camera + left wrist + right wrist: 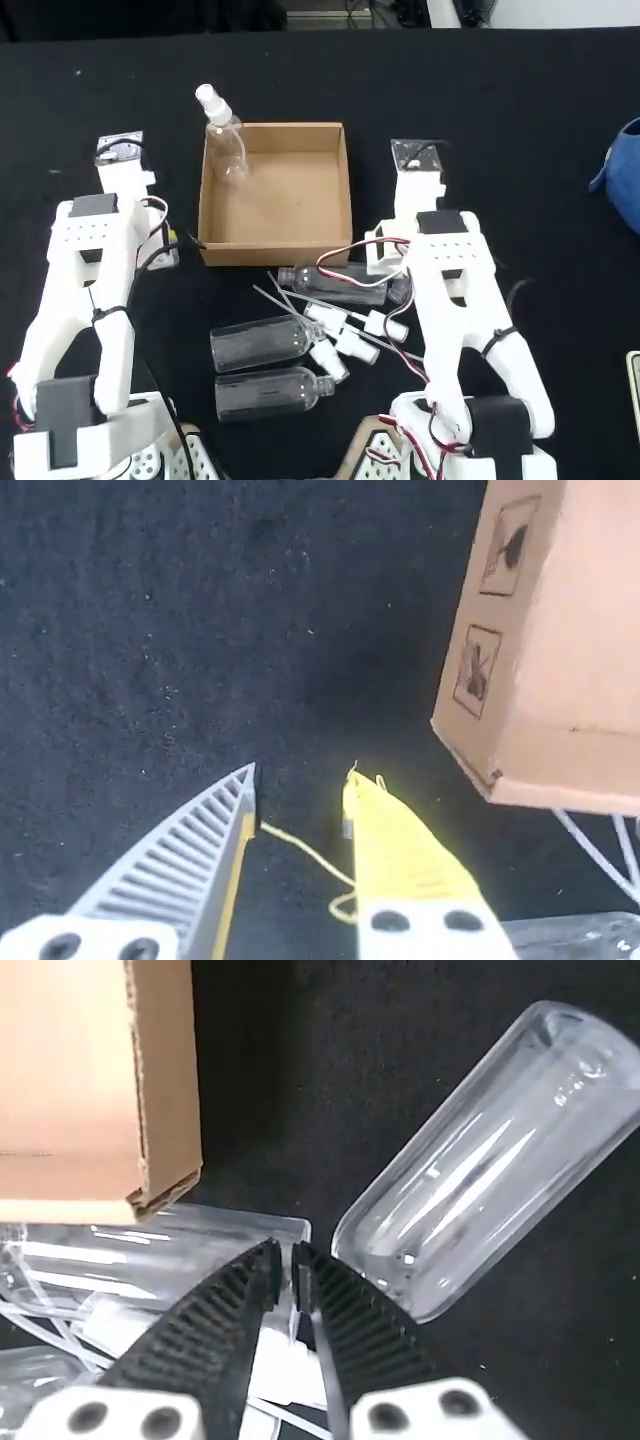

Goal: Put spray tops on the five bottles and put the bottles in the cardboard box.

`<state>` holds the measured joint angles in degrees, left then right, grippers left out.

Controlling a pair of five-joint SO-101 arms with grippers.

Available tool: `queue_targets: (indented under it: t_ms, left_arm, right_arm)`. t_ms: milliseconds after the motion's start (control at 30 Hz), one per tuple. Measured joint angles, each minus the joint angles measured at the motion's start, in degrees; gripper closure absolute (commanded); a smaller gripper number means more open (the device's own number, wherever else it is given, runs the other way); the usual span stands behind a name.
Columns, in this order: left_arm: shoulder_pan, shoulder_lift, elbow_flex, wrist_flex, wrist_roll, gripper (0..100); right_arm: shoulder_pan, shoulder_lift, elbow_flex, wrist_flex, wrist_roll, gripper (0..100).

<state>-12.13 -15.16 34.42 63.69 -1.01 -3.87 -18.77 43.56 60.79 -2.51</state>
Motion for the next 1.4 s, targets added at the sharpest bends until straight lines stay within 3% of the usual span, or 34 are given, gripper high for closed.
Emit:
queue_targets:
  t_ms: [200,433,700,933,1200,1400]
  left_arm:
    - [0.0,-6.42,5.19,0.0,-5.8,74]
    - [0.0,-14.33,8.79,2.29,-13.45,75]
    - [0.53,-16.35,0.09,22.42,-23.38,75]
    - [12.84,-16.88,-0.88,30.68,-35.43,74]
    - [27.6,-17.05,0.7,31.03,-36.31,74]
    - [28.84,-17.05,5.1,26.2,-36.31,69]
  right_arm:
    - [0.0,0.0,0.0,0.18,0.97,98.5]
    - [0.0,0.0,0.0,0.18,0.97,98.5]
    - [0.0,0.0,0.0,0.18,1.14,98.5]
    - [0.62,0.0,0.0,0.18,1.23,98.5]
    - [8.09,0.0,0.0,0.18,1.14,98.5]
    - [10.2,0.0,0.0,0.18,1.14,98.5]
